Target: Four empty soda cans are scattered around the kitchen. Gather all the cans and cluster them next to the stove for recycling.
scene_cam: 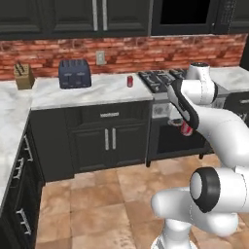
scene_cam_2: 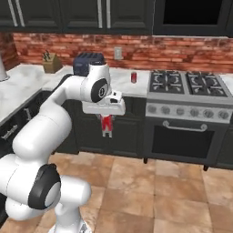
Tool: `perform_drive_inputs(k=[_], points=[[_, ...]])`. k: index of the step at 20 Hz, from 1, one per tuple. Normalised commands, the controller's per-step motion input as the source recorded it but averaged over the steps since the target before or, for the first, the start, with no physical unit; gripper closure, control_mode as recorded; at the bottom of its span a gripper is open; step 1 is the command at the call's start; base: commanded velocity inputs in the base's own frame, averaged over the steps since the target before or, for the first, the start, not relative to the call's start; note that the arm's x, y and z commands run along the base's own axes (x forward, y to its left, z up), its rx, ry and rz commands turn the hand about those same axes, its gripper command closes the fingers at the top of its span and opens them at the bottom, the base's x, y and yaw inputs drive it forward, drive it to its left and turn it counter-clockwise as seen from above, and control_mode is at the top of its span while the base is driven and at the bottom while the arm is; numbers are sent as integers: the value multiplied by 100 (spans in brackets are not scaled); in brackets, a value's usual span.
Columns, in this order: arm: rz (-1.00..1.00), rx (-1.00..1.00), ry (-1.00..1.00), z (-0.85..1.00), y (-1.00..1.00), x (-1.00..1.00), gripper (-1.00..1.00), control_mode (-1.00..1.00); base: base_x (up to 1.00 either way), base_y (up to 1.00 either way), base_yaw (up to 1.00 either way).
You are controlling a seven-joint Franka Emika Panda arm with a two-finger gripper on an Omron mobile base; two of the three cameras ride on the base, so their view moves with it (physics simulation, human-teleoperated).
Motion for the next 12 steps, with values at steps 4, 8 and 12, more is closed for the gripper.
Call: perform_drive_inputs(k=[4, 8, 12], points=[[0, 0, 0, 0, 0, 0, 100, 100, 100, -12, 0], [0, 0, 0, 0, 0, 0, 100, 100, 100, -14, 0], [0, 0, 0, 0, 0, 0, 100, 100, 100, -18, 0]])
